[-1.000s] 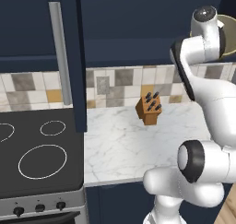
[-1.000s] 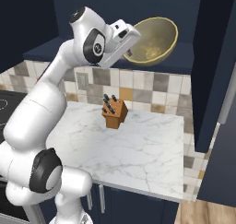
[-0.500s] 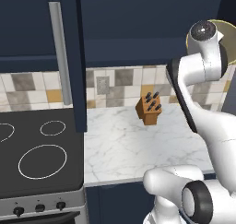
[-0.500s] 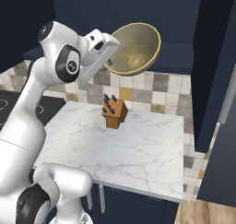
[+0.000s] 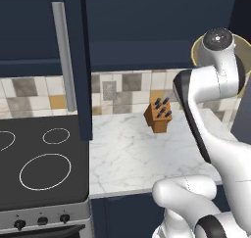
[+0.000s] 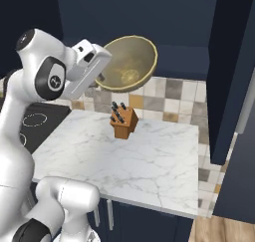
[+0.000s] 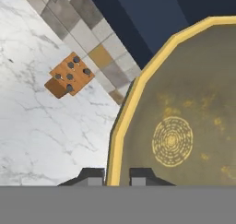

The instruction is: Move the bowls from the cabinet to the plates on the dining table.

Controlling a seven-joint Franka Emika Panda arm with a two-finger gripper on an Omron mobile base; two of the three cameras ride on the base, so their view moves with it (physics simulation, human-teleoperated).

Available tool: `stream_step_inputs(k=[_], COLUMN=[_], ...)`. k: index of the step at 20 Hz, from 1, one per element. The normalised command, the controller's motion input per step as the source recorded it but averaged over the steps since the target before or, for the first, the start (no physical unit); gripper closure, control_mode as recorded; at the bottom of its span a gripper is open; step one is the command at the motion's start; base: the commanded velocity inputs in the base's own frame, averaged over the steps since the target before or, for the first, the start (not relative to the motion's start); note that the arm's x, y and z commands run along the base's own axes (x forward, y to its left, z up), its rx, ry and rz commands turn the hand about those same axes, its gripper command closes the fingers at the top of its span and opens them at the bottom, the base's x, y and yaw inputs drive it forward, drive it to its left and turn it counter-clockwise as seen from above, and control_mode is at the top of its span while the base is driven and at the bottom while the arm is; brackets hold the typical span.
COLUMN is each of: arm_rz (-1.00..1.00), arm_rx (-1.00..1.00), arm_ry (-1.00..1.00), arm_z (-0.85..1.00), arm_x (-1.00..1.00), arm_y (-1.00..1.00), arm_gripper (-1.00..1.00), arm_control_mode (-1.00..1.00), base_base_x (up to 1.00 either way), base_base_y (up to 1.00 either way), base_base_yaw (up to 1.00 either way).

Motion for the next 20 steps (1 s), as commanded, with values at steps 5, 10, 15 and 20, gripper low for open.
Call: stream_step_inputs(k=[5, 10, 15, 20], arm_rz=[0.09, 0.09, 0.11, 0.12], arm_rx=[0.0, 0.01, 0.0, 0.0], arm_ry=[0.18, 0.13, 0.05, 0.01], arm_z=[0.03, 0.0, 0.0, 0.0], arm_x=[-0.41, -0.33, -0.37, -0.34], arm_y=[0.33, 0.19, 0.05, 0.11], arm_gripper=[1.0, 1.0, 1.0, 1.0], arm_control_mode=[-1.0, -1.0, -1.0, -1.0], base_base_x=[0.0, 0.0, 0.0, 0.0], base_base_y=[0.0, 0.0, 0.0, 0.0], base_base_yaw=[0.0, 0.0, 0.0, 0.0])
